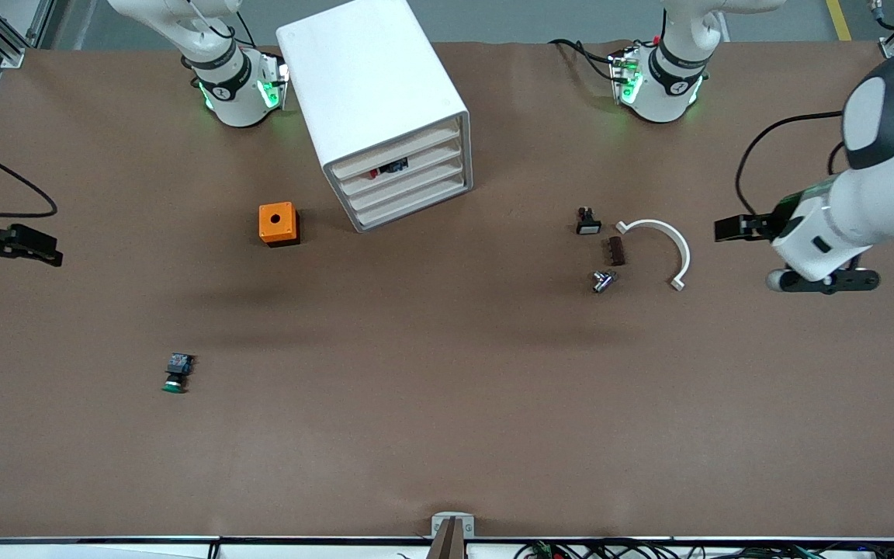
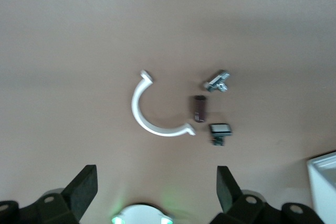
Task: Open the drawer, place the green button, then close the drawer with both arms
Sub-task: 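Reach the right gripper to the button while the left gripper reaches the drawer, then grasp the button with the right gripper while the left gripper grips the drawer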
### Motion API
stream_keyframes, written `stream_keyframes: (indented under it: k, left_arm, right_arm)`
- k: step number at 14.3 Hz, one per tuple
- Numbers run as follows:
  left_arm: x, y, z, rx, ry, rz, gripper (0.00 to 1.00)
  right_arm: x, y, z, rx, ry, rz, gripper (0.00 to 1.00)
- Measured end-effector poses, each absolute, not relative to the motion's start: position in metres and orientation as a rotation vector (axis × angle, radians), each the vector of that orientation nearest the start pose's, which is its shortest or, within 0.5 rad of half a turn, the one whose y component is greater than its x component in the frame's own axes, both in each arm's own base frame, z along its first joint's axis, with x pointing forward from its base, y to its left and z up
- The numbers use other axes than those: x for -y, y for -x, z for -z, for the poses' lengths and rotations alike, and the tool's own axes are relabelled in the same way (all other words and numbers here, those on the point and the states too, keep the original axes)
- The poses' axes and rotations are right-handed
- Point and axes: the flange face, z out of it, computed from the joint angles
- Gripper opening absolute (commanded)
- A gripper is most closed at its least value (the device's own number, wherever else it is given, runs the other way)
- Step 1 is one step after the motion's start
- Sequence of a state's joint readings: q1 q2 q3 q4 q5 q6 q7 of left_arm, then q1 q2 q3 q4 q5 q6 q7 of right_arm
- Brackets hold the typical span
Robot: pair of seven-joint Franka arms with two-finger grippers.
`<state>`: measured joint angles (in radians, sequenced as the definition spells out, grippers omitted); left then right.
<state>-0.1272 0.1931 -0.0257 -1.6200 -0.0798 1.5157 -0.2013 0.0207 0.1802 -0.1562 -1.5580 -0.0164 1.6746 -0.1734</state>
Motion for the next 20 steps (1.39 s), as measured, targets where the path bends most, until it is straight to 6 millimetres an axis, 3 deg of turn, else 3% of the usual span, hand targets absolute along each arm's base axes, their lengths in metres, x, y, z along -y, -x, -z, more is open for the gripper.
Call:
stream_keyframes:
  k: [4, 9, 12, 15, 20]
  left_arm:
    - [0.179, -0.577, -0.434, 0.463, 3.095, -0.704, 1.00]
    - [0.246, -0.596, -0.362, 1.091, 2.922, -0.905, 1.00]
    - [0.274, -0.596, -0.313, 1.409, 2.672, -1.064, 1.00]
    - [0.299, -0.599, -0.278, 1.719, 2.331, -1.264, 1.00]
    - [0.310, -0.602, -0.233, 2.013, 1.757, -1.484, 1.00]
  right_arm:
    - [0.077, -0.631, -0.481, 0.073, 3.182, -0.147, 1.00]
    - [0.074, -0.656, -0.419, 0.047, 3.145, -0.138, 1.00]
    - [0.069, -0.666, -0.391, -0.050, 3.132, -0.128, 1.00]
    - [0.050, -0.675, -0.357, -0.175, 3.135, -0.143, 1.00]
    - [0.050, -0.689, -0.288, -0.208, 3.157, -0.114, 1.00]
